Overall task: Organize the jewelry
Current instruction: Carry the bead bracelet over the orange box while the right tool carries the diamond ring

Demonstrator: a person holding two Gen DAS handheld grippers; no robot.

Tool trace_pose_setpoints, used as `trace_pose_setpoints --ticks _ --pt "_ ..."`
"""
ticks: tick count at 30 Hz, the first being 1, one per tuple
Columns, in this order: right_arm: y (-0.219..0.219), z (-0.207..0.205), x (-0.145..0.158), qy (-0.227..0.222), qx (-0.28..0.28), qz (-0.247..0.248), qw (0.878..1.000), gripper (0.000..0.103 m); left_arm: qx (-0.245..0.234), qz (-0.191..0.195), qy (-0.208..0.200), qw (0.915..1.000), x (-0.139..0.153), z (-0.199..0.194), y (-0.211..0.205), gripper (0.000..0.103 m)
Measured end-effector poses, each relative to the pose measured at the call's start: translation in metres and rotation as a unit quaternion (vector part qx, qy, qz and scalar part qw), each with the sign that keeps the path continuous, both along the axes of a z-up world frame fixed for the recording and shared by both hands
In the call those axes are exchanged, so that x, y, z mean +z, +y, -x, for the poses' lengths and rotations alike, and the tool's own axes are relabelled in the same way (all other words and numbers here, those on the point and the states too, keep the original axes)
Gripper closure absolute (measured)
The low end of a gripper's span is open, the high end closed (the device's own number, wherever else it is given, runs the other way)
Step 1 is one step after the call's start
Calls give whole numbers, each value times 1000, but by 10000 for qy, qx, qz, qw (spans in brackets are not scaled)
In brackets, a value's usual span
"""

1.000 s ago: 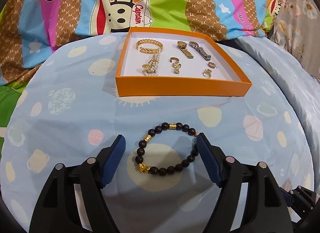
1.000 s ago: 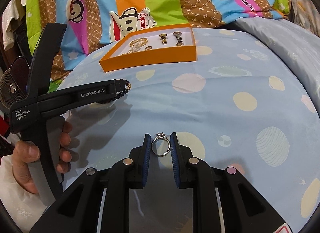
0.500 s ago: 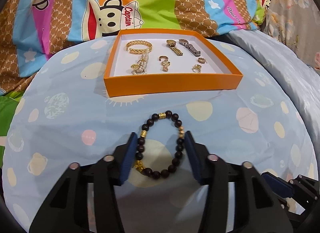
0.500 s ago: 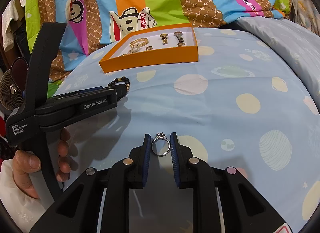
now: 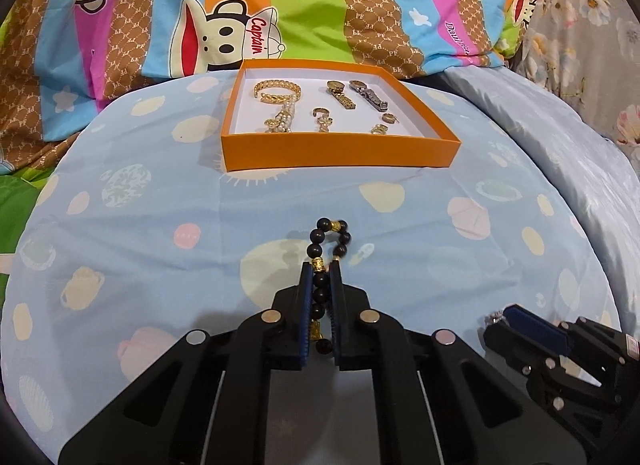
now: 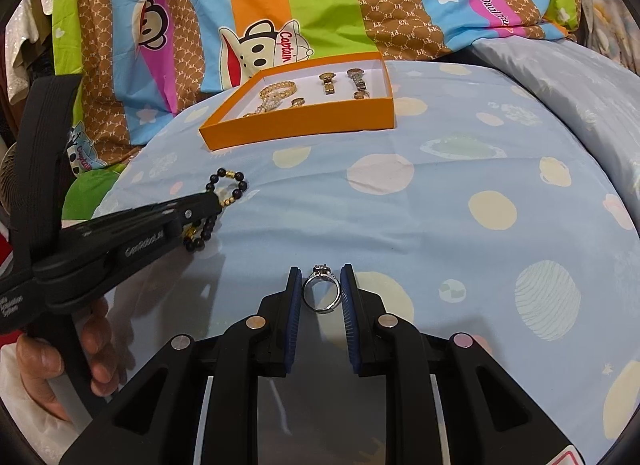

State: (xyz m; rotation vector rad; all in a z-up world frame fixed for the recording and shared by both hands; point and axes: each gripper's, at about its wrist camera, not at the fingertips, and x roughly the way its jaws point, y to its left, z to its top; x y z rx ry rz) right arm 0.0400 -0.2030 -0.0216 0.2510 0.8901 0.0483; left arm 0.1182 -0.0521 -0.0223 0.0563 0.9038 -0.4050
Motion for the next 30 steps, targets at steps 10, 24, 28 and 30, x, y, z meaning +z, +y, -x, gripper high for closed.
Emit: trace_pose_setpoints --ticks 10,24,28,30 --pt "4 7 7 -130 45 -10 9999 84 1 97 -17 10000 15 19 10 96" --pt "3 10 16 -249 59 -58 9997 84 5 174 -192 9997 39 31 15 96" --pt "3 10 17 -252 55 -64 9996 84 15 186 -219 9996 42 33 15 96" --pt "2 11 17 -265 45 -66 9996 84 19 212 -225 9995 43 34 16 96"
